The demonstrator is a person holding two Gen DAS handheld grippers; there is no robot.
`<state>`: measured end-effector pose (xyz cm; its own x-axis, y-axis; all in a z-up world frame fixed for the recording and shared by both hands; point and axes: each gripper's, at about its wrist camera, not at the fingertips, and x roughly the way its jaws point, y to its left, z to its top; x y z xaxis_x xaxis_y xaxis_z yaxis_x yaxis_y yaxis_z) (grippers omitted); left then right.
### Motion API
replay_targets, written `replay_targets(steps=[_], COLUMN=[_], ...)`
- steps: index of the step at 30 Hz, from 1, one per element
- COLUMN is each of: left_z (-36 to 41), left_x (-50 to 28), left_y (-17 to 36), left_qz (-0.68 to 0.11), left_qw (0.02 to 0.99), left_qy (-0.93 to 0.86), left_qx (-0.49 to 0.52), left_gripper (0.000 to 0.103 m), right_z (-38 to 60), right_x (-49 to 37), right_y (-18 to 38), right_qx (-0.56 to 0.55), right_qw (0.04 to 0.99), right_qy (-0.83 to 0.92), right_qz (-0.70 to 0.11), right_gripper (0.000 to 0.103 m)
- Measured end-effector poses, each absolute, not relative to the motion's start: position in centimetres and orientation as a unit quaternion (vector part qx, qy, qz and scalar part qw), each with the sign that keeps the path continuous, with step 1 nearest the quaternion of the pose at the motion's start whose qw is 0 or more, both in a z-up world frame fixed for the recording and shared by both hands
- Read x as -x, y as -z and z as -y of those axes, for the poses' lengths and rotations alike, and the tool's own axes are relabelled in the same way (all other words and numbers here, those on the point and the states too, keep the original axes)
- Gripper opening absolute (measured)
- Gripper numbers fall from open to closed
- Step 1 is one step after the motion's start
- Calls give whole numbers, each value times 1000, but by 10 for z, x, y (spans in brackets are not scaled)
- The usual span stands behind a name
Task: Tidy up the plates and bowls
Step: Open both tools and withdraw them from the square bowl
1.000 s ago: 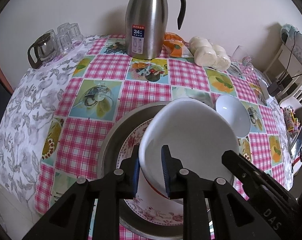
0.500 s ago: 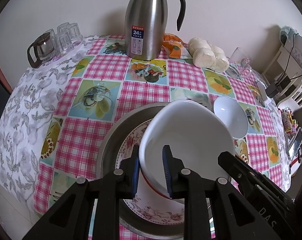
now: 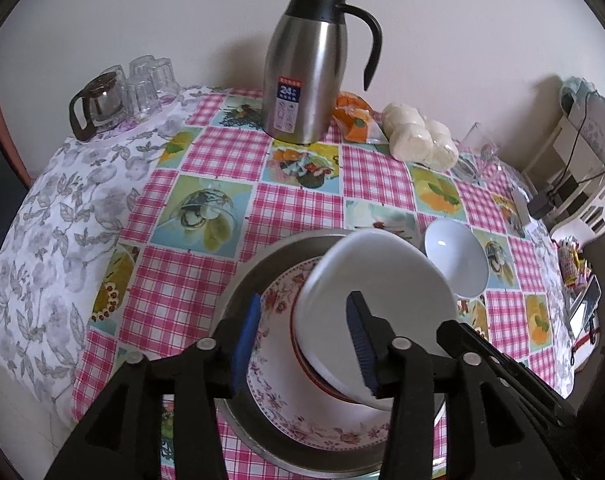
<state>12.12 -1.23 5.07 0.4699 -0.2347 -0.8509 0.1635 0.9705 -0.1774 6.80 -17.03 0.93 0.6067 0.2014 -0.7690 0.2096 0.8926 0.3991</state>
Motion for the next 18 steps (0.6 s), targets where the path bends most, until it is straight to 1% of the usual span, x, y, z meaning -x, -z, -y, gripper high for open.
replay_targets(steps=[1,3,4,5,6,7,8,9,10,11,12,14,18], left_z=[11,8,6,5,3,2,0,-2,-3,-6,-7,-12,-21], left_x=[-121,-121,-122,-122,-123,-123,-123,-123,-124,-124,-124,-124,-127], left_y=[-51,-52,-51,-51,-51,-51,-52,-52,-52,-53,-54,-54,-53], left_qz=[-500,-500,-500,-500,-500,-499,-498,-497,-495,-492,-489,-484,-481], left_qw=[857,858,859,859,860,860,862,863,864,867,869,872,875], left_qy=[114,106,102,99,96,92,87,82,77,70,64,51,28], left_qx=[38,42,43,43,44,45,46,47,47,47,47,51,57], left_gripper=[53,58,59,60,60,61,65,68,76,80,81,83,84], right_z=[171,172,172,172,173,173,172,173,173,173,173,173,173], right_x=[-68,-67,-67,-66,-66,-66,-65,-65,-65,-64,-64,-64,-64], right_y=[-10,-10,-10,-10,-11,-11,-11,-11,-12,-12,-13,-14,-14], right_qx=[-231,-230,-230,-229,-228,-228,-228,-229,-229,-228,-227,-226,-228], right_qw=[866,867,867,867,868,869,869,870,871,872,873,875,877], right_qy=[4,9,12,15,16,17,17,18,19,19,20,21,21], right_qz=[-443,-442,-441,-441,-441,-439,-438,-436,-435,-433,-430,-427,-423], right_gripper=[18,27,36,42,43,46,54,57,61,64,65,76,86])
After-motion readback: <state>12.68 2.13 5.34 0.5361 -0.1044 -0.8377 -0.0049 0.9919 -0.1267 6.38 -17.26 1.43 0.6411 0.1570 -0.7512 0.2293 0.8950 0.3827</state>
